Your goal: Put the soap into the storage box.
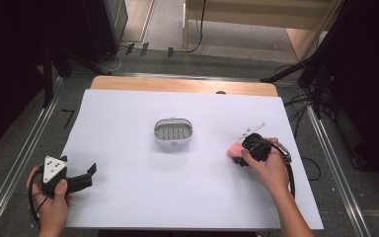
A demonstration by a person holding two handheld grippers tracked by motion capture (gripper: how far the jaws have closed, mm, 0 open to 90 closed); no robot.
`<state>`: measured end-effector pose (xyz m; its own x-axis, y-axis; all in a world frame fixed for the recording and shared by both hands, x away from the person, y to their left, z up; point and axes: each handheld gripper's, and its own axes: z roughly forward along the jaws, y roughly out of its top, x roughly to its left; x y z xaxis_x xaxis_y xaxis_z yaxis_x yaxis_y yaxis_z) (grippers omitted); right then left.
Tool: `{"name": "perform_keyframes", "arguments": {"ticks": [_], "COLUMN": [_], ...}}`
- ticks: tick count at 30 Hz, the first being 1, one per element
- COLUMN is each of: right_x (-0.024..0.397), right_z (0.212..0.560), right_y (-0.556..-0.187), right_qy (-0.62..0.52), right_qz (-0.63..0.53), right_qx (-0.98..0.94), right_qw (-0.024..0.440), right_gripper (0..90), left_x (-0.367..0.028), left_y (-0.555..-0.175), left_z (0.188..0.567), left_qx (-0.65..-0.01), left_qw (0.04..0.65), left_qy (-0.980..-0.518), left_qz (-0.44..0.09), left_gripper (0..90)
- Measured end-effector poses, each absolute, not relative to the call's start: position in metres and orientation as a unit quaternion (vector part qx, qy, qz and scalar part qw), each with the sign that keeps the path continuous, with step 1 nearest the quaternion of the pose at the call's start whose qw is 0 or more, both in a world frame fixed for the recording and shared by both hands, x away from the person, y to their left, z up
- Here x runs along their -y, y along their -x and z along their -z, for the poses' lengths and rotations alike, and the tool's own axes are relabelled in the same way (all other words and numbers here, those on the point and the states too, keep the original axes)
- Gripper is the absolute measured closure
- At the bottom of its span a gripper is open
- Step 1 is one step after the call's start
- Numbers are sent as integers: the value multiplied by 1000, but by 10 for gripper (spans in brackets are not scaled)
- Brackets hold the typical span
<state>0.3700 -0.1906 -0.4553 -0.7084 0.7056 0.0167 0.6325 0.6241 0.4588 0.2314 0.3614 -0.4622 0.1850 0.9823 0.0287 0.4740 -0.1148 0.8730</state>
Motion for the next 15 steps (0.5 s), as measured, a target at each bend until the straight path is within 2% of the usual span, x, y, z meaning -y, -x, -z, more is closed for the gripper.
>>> {"name": "perform_keyframes", "arguments": {"ticks": [15], "right_x": [179], "right_z": [443], "right_y": [-369], "right_qy": [-331], "right_qz": [-230], "right_qx": [-911], "right_qw": [88], "right_gripper": [387], "left_x": [-362], "left_y": [-232], "left_z": [462], "left_qx": [-547], "left_qw": [383], "left_qy": [-667], "left_qz": [-330], "left_gripper": [5]}}
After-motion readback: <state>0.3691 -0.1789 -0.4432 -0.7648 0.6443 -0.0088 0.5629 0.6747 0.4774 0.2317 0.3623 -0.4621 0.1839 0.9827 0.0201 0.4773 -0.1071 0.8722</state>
